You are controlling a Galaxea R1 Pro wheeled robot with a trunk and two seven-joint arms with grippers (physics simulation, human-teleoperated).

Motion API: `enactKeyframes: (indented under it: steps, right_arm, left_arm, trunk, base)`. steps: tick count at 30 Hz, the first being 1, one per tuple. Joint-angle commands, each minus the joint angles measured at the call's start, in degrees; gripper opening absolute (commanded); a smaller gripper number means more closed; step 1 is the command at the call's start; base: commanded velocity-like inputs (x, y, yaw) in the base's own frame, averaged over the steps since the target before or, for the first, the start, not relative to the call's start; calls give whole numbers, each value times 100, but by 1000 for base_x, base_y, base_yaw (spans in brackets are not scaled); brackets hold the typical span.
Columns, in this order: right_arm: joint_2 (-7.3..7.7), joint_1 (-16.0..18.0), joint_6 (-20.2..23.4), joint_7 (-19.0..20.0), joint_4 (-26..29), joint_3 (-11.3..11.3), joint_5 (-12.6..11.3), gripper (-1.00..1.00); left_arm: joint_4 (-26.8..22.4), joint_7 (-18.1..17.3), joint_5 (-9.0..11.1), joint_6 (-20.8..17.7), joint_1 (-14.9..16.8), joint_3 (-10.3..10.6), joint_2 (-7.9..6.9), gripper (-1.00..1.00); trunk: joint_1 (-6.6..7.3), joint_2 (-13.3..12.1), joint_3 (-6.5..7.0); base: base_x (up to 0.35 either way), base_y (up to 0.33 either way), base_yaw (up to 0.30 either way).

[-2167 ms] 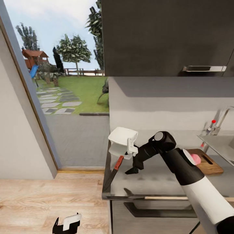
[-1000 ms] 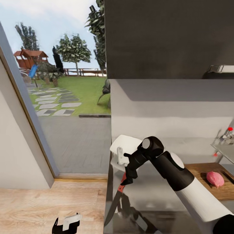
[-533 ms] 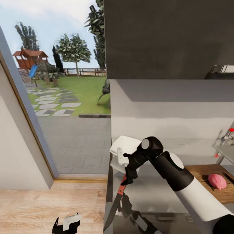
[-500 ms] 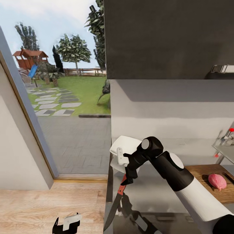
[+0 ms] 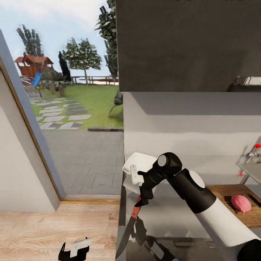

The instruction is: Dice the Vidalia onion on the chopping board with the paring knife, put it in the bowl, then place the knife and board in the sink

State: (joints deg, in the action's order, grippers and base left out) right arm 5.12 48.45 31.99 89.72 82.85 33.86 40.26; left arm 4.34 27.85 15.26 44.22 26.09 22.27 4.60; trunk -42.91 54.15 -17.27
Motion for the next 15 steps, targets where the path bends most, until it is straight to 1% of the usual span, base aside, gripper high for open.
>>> enactKeyframes:
  steps: [1,7,15]
  right_arm:
    - [5,7,58,28,7,12,27,100]
    - [7,7,48,28,2,16,26,100]
    - [15,7,36,28,-49,24,26,100]
  left_arm:
    - [23,19,30,26,10,49,6,100]
    - [23,19,30,26,10,49,6,100]
    - [23,19,30,26,10,49,6,100]
  trunk:
    - [22,-36,11]
    - [154,-277,105]
    - [329,-598,183]
  base:
    - [0,0,0]
    - [0,0,0]
    - [0,0,0]
